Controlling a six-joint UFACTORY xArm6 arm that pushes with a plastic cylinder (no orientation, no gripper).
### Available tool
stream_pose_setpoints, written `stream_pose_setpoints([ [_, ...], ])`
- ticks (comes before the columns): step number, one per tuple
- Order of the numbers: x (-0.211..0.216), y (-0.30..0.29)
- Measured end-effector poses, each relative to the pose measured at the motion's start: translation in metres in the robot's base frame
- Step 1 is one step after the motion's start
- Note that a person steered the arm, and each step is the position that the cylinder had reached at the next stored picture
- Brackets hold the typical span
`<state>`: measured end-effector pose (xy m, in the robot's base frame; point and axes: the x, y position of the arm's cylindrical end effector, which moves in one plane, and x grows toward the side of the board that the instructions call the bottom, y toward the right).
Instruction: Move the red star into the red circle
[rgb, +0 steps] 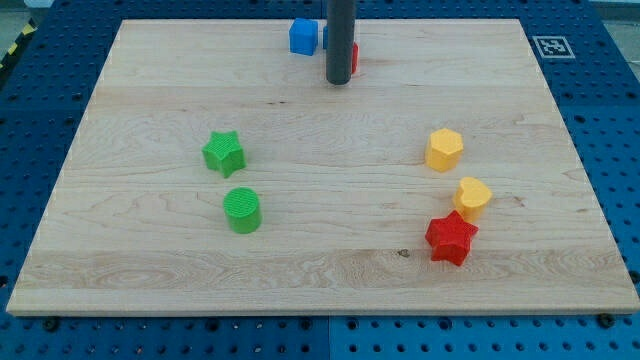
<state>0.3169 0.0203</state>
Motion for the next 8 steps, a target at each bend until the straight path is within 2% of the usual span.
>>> stream_pose_setpoints([
  [2,-0.025,-0.001],
  [3,-0.014,-0.001],
  [5,0.09,0.05],
  [6,0.157,0.086],
  [8,0.188,0.086],
])
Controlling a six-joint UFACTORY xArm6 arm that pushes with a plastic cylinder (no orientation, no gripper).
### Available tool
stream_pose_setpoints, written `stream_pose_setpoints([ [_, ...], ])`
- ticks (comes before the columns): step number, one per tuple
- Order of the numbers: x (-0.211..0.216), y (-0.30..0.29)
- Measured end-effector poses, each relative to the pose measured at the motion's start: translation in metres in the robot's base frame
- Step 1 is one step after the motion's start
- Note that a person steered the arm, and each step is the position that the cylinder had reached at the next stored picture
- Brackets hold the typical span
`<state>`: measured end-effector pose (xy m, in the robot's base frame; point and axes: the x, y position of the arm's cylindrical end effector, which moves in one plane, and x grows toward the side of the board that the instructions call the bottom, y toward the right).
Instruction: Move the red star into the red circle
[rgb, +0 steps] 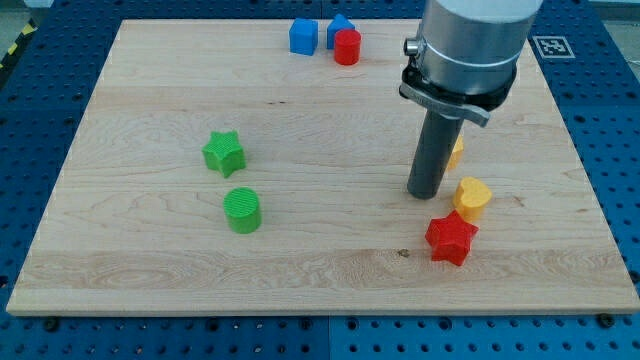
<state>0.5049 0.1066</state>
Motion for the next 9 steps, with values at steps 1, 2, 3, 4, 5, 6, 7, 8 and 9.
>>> stream_pose_setpoints([
  [1,0.047,-0.005],
  [2,0.081,-0.005],
  [3,0.114,-0.012],
  [4,0.114,-0.01],
  [5,0.113,0.034],
  [6,0.114,0.072],
  [7,0.113,0.071],
  [8,0.112,0.071],
  [9,0.109,0.069],
])
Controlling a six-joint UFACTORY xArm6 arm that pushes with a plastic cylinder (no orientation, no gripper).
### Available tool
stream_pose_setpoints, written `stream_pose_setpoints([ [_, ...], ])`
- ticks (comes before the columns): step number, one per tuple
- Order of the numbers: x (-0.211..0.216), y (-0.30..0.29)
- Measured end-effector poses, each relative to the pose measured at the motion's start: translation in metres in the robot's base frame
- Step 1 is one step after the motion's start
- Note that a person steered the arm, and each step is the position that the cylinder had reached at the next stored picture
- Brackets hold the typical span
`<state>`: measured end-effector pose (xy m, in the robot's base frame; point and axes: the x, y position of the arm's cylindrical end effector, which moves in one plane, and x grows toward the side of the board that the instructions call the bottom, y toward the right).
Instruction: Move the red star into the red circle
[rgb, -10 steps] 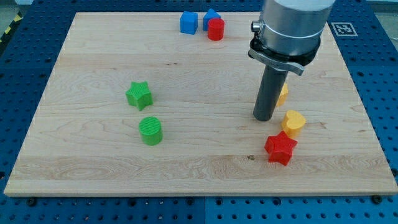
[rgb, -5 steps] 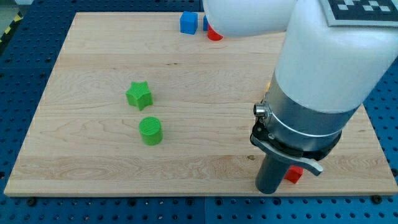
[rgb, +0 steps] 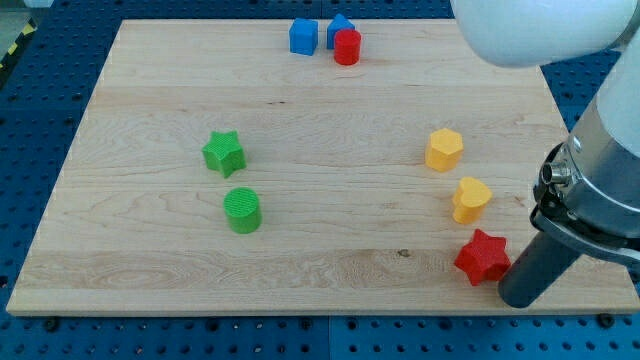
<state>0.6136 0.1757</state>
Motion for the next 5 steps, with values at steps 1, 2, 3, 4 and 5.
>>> stream_pose_setpoints([
  [1,-0.022,-0.018],
  [2,-0.042,-0.038],
  [3,-0.059,-0.055],
  [4,-0.087,-0.067],
  [5,-0.116,-0.072],
])
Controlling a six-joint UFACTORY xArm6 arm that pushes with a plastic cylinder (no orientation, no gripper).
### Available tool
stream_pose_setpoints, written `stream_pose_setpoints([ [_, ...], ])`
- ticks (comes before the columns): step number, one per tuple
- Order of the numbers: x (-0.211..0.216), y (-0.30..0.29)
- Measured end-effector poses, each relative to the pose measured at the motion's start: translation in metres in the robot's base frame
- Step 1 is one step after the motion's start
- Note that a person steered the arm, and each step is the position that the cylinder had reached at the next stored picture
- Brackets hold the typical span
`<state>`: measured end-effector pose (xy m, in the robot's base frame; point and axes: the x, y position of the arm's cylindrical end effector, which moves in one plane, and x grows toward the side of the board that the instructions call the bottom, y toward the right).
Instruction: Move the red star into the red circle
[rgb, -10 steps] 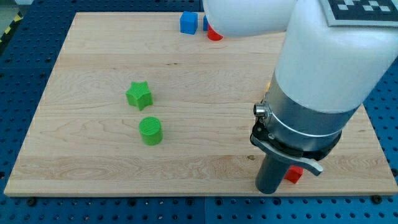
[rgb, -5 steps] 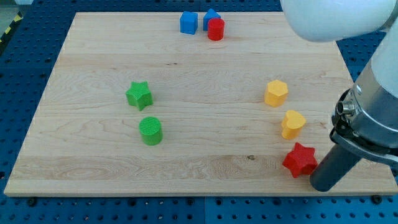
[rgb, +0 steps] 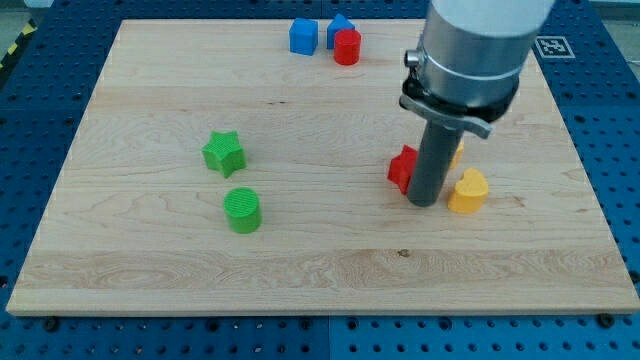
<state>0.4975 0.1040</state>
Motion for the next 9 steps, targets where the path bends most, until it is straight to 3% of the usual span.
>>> stream_pose_setpoints([
  [7,-0.187,-0.044],
  [9,-0.189,-0.048],
])
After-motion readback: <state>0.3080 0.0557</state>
